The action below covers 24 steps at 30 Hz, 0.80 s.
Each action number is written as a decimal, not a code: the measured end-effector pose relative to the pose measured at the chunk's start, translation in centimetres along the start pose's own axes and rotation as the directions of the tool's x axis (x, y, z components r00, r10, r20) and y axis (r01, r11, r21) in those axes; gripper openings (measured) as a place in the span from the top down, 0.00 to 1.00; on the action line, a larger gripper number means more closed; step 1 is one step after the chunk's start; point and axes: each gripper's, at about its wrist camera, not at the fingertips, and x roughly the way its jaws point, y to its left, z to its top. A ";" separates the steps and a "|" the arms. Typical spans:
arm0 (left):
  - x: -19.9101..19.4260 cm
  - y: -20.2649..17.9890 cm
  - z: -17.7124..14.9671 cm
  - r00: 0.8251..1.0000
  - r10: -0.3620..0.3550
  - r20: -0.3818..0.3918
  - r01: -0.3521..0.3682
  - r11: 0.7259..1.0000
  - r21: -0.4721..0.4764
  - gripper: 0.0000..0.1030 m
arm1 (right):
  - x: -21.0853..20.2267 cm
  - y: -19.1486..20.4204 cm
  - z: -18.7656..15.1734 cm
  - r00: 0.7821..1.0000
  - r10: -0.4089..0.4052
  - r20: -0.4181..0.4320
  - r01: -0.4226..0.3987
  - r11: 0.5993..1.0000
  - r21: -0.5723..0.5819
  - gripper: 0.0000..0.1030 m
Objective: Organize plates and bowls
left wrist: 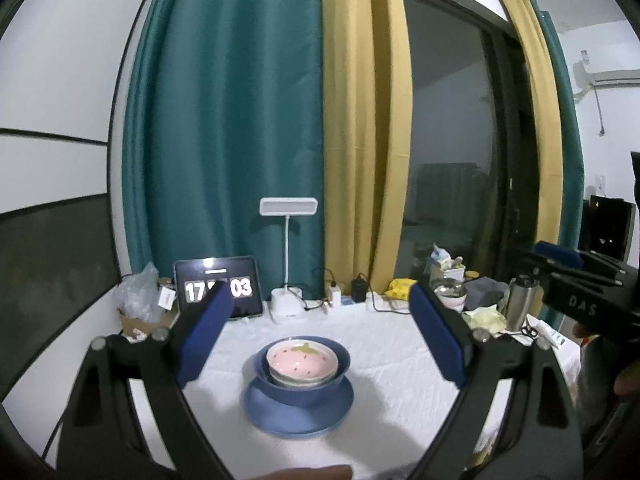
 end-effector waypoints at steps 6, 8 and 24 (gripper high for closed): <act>-0.1 -0.1 -0.1 1.000 0.003 0.002 -0.003 1.000 0.001 0.12 | 0.1 0.1 -0.2 1.000 0.001 -0.013 -0.001 1.000 0.009 0.48; -0.1 -0.1 -0.1 1.000 0.004 0.001 -0.004 1.000 0.001 0.12 | 0.2 0.2 -0.1 1.000 0.001 -0.014 -0.001 1.000 0.008 0.48; -0.1 -0.4 -0.5 1.000 -0.004 -0.018 0.005 1.000 0.005 0.12 | 0.2 0.1 -0.1 1.000 0.002 -0.014 -0.002 1.000 0.008 0.48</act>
